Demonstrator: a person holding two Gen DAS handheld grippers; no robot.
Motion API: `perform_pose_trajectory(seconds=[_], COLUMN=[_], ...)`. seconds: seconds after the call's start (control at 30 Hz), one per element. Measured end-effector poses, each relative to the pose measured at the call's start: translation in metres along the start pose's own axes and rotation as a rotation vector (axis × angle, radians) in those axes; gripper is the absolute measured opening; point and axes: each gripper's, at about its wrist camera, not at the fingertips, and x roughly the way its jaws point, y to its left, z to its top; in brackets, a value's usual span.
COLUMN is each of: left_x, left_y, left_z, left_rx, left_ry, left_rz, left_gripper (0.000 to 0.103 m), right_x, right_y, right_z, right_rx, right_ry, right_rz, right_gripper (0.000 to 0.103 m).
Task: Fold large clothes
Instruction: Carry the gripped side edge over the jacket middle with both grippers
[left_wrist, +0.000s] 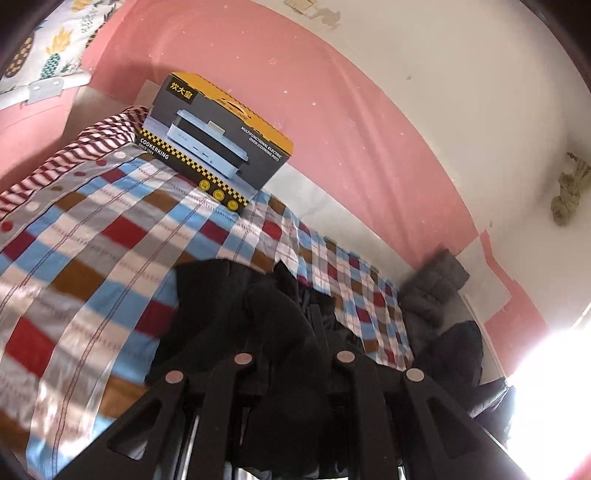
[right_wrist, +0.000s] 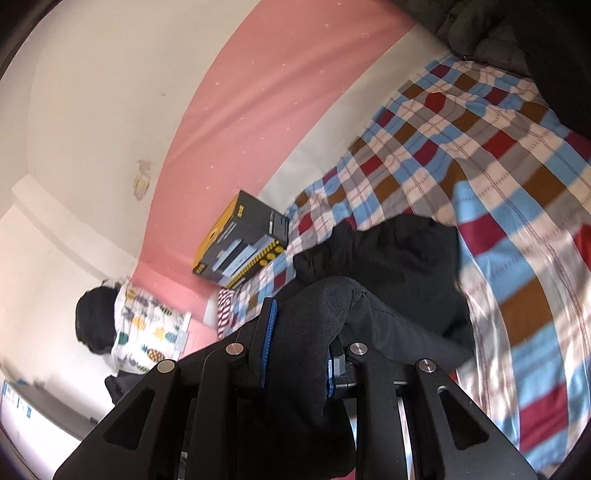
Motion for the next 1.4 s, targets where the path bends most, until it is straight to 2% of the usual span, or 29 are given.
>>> perform_pose_trajectory(seconds=[0.27,0.57,0.73,0.83,0.97,1.0,1.03,1.2,1.27,1.33,1.4], left_x=[0.097,0.201,0.255,0.279,0.281,0.277,0.273,0.256,0.249,0.243,0.23], left_y=[0.017,0.053,0.079,0.084,0.081,0.081,0.08,0.08,0.081,0.083,0.086], left_z=[0.042,0.053,0.051,0.051,0.06,0.063,0.066,0.074,0.073,0.074,0.079], left_rx=[-0.053,-0.095,-0.117,-0.111,-0.124,-0.132,-0.143,-0.187,-0.201,-0.213,-0.218], left_ry=[0.067,0.178,0.249,0.299,0.335,0.332,0.33,0.318,0.303,0.278,0.211], left_rz=[0.082,0.192,0.253,0.274,0.227,0.202,0.175,0.08,0.039,0.002,-0.015], left_gripper=[0.014,0.015,0.02,0.025,0.033,0.038,0.043,0.053,0.059,0.073,0.083], right_x=[0.074,0.155,0.194,0.208,0.205,0.201,0.195,0.177,0.177,0.181,0.188], right_y=[-0.028,-0.086,-0.115,-0.126,-0.121,-0.117,-0.112,-0.096,-0.093,-0.093,-0.096], right_z=[0.051,0.079,0.087,0.092,0.104,0.107,0.111,0.12,0.119,0.117,0.114], right_rx=[0.096,0.238,0.306,0.341,0.357,0.344,0.319,0.176,0.126,0.082,0.045], right_ry=[0.026,0.108,0.152,0.163,0.146,0.136,0.12,0.054,0.055,0.068,0.091], right_rz=[-0.074,-0.167,-0.19,-0.19,-0.142,-0.124,-0.112,-0.146,-0.174,-0.203,-0.227], right_gripper=[0.023,0.025,0.034,0.047,0.067,0.071,0.071,0.072,0.072,0.072,0.072])
